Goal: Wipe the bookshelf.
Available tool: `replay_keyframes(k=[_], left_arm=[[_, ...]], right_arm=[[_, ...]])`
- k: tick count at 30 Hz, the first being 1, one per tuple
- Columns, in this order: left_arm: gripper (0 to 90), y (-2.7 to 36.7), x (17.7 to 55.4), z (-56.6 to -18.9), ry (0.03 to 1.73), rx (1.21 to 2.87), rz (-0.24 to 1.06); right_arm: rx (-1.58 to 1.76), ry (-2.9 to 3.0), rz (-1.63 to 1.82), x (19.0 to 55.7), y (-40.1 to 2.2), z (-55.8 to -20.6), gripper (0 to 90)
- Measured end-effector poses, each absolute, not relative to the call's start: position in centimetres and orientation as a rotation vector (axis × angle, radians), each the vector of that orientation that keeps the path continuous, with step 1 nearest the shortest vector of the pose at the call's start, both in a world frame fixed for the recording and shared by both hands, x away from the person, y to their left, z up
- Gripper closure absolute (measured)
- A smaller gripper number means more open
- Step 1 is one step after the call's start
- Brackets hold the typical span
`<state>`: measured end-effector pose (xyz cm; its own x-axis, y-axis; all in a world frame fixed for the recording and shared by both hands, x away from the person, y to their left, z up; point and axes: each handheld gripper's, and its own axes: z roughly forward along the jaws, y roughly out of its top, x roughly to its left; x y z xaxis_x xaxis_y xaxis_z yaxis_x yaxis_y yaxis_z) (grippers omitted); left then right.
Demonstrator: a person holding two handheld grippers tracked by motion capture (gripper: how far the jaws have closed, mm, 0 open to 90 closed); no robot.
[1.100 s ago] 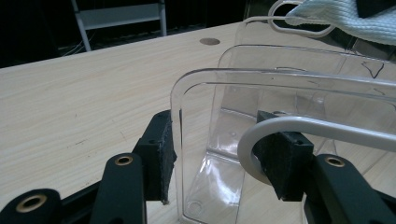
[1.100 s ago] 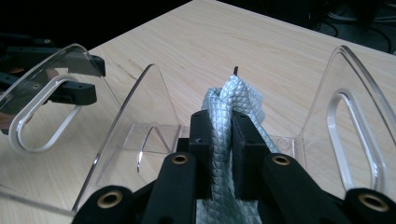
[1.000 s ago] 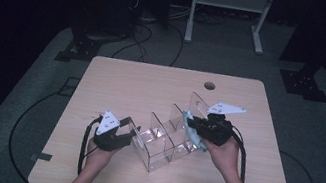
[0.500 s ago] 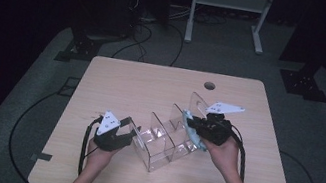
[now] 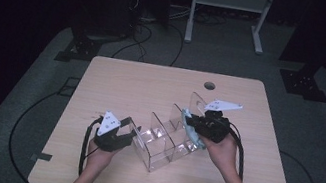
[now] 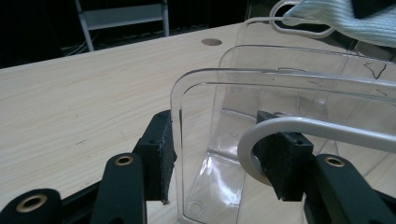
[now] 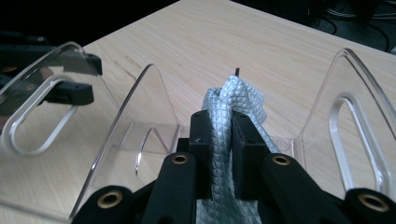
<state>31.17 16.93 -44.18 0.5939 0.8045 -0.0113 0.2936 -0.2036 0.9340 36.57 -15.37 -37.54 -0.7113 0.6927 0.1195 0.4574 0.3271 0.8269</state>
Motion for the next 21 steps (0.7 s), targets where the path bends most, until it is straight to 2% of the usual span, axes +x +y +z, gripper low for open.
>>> replay_keyframes(k=[21], left_arm=[[48.3,16.9,31.2,-44.2,0.911,1.761,0.606]], right_arm=[[1.082,2.338,1.299,39.2,-13.2,-37.3,80.0]])
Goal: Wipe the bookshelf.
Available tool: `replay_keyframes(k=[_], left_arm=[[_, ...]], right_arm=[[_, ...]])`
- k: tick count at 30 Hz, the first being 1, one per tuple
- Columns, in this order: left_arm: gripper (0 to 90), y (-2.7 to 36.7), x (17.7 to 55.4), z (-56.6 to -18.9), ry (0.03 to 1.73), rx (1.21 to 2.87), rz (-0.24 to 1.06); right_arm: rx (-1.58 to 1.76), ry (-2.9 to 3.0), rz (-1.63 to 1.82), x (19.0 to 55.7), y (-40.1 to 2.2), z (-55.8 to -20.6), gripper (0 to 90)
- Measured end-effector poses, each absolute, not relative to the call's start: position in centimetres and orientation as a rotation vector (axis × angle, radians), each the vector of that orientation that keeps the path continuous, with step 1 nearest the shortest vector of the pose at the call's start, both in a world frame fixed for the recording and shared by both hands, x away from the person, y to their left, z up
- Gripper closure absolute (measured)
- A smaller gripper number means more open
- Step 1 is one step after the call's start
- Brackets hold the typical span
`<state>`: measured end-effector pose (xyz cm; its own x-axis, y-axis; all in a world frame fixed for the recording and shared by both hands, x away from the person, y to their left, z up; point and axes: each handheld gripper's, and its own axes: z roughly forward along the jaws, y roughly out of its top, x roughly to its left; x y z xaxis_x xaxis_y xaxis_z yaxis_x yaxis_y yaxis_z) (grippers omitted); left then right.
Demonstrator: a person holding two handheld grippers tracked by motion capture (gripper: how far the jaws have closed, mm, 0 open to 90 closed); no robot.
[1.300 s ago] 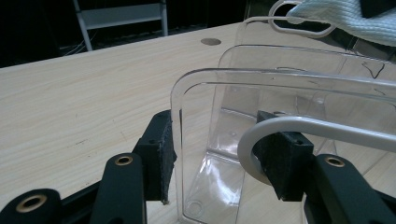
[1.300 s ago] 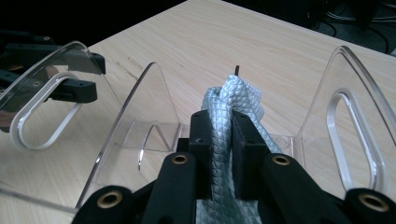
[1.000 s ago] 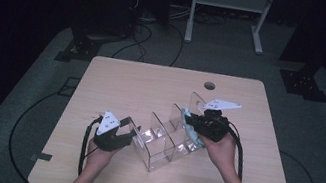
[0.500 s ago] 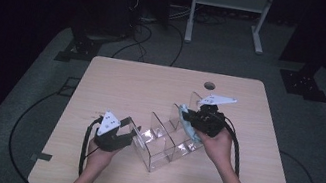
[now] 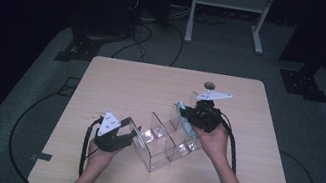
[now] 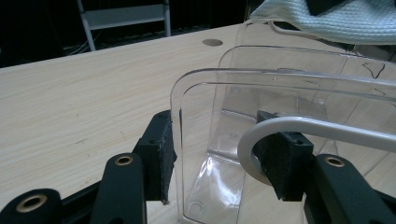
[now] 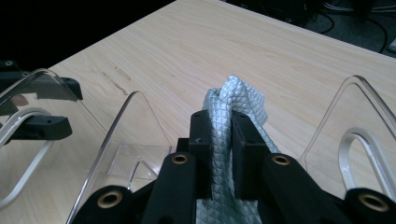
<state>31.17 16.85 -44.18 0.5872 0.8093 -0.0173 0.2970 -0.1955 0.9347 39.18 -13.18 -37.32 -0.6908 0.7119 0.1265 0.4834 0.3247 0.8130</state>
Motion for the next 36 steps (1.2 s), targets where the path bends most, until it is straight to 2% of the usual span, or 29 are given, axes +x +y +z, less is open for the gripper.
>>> replay_keyframes(k=[8,17,29,36], left_arm=[[48.3,16.7,31.1,-44.2,0.908,1.77,0.616],[48.2,16.7,31.1,-44.2,0.912,1.76,0.607],[48.3,16.6,31.0,-44.2,0.914,1.762,0.61],[48.2,16.6,31.0,-44.2,0.907,1.763,0.613]], right_arm=[[1.071,2.358,1.285,38.6,-13.7,-37.1,79.9],[1.107,2.358,1.241,40.6,-11.8,-37.0,79.8],[1.125,2.36,1.219,41.2,-11.3,-36.9,79.8],[1.098,2.364,1.237,39.8,-12.7,-36.8,79.8]])
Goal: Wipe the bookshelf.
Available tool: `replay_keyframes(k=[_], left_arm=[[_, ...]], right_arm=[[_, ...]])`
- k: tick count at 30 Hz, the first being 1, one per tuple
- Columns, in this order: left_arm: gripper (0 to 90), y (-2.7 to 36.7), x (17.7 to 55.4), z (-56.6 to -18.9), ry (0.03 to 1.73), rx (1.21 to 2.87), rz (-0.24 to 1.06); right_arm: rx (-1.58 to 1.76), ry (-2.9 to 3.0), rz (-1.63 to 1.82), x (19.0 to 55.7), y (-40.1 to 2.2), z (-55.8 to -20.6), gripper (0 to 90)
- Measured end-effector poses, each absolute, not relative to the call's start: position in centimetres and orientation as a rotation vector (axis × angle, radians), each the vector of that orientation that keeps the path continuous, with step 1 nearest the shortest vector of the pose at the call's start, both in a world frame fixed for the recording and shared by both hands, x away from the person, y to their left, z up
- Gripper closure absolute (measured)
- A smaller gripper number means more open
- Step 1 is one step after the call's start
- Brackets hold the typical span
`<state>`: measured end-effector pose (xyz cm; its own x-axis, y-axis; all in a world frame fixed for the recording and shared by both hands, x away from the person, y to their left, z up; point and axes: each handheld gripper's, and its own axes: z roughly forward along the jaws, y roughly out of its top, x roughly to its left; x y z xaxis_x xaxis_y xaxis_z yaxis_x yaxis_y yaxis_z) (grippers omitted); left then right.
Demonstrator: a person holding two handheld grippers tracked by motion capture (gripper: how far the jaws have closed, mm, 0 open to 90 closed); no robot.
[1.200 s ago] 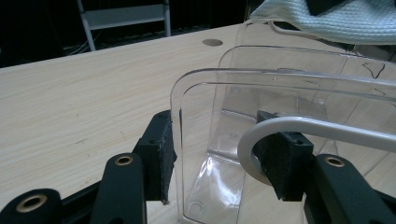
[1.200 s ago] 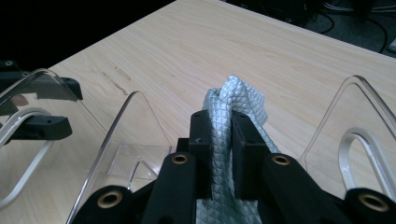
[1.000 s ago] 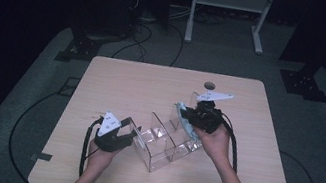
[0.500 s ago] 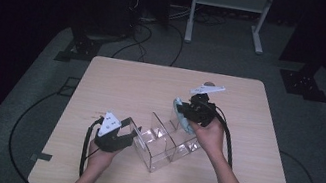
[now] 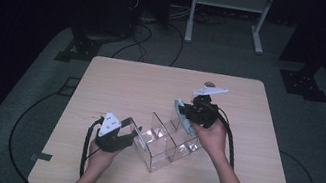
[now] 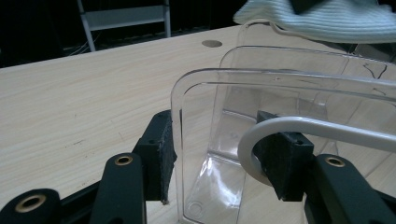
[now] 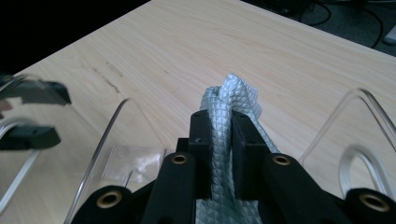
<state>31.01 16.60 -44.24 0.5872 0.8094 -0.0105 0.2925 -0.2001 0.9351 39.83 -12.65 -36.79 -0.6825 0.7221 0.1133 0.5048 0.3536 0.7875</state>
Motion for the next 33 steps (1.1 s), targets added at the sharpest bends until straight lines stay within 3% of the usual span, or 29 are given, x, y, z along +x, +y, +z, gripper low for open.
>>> replay_keyframes(k=[14,23,33], left_arm=[[46.5,16.6,31.1,-44.3,0.92,1.763,0.607],[46.2,16.5,31.1,-44.3,0.916,1.767,0.608],[47.9,16.6,31.0,-44.2,0.908,1.769,0.615]], right_arm=[[1.019,2.339,1.404,33.4,-16.4,-36.3,79.8],[0.922,2.415,1.46,30.1,-14.6,-37.5,79.8],[0.902,2.447,1.46,30.1,-12.8,-38.1,79.8]])
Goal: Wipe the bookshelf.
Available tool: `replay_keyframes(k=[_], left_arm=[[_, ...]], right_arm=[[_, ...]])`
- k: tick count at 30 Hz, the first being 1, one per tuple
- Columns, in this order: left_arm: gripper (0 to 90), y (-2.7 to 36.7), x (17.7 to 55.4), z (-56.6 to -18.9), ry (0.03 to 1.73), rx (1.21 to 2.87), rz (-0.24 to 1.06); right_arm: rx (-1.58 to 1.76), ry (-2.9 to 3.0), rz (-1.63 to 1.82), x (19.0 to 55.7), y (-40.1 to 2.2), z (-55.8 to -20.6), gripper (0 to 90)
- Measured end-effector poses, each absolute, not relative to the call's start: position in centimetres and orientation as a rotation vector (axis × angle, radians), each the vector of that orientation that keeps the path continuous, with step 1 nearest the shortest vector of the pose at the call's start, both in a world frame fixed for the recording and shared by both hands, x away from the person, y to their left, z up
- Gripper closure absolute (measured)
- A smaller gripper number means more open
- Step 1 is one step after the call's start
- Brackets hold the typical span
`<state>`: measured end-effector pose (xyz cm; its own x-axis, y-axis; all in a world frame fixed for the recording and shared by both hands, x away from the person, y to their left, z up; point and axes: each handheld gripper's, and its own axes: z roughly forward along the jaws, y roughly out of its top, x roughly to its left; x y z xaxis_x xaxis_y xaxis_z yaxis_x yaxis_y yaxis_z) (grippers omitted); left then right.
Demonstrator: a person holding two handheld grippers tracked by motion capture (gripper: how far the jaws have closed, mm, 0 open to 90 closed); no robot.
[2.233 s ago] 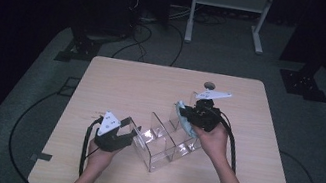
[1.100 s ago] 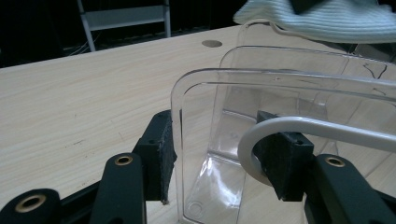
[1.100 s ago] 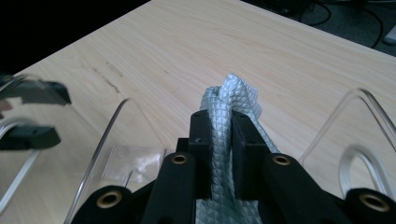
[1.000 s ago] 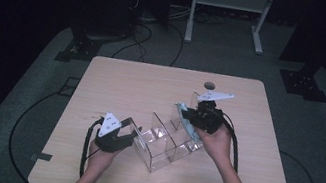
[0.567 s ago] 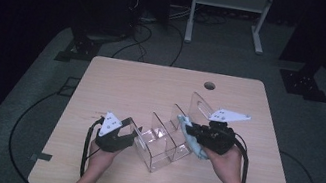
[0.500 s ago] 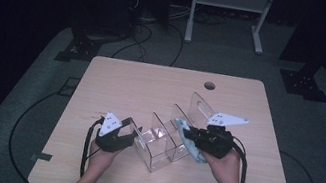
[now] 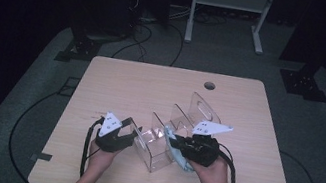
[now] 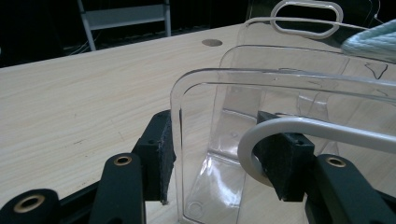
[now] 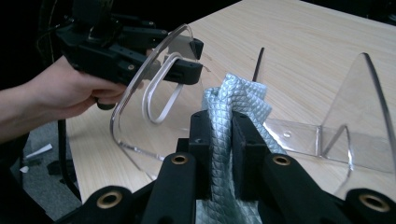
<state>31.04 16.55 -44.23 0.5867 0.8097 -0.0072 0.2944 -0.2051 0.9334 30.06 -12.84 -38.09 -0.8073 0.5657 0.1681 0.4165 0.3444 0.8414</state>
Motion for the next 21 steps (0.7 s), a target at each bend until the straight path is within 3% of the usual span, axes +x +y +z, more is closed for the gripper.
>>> replay_keyframes(k=[21], left_arm=[[48.1,16.5,30.9,-44.2,0.915,1.767,0.617]], right_arm=[[0.921,2.426,1.427,32.3,-11.6,-38.1,79.8]])
